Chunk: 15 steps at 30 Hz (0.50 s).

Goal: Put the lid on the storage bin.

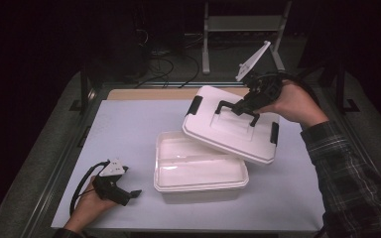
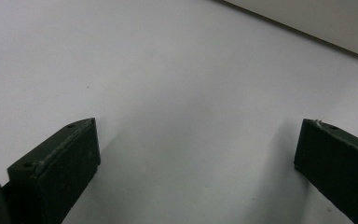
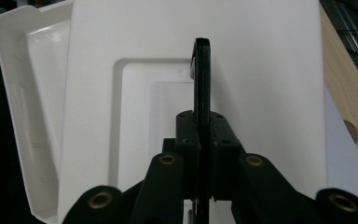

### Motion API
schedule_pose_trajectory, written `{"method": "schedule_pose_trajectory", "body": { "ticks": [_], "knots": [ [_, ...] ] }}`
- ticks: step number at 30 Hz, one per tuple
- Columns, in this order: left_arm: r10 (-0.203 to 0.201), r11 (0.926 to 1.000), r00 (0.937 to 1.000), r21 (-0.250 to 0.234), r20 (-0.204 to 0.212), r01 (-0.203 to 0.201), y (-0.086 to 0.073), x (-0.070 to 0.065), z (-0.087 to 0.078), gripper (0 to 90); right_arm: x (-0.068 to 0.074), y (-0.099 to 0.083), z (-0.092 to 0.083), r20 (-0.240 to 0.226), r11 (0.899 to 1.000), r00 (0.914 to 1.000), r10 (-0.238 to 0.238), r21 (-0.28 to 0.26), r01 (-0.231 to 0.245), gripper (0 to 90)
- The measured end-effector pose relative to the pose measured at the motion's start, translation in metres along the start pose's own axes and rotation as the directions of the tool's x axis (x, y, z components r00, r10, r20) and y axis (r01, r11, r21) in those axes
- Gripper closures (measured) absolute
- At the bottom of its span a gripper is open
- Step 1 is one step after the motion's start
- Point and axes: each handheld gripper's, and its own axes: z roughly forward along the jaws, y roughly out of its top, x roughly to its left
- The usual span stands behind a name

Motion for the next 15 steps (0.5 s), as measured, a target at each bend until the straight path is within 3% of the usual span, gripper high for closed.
{"method": "schedule_pose_trajectory", "body": {
  "ticks": [6,15],
  "knots": [
    [0.0,1.0,1.0,0.0,0.0,0.0,0.0,0.0,0.0,0.0,0.02,0.02,0.018,-0.059,0.997,0.9949,-0.082,0.006,0.083,84.6],
    [0.0,1.0,1.0,-0.001,0.0,0.0,0.0,0.0,0.0,0.0,0.043,0.042,0.046,-0.149,0.983,0.9739,-0.171,0.047,0.18,84.6]
  ]
}}
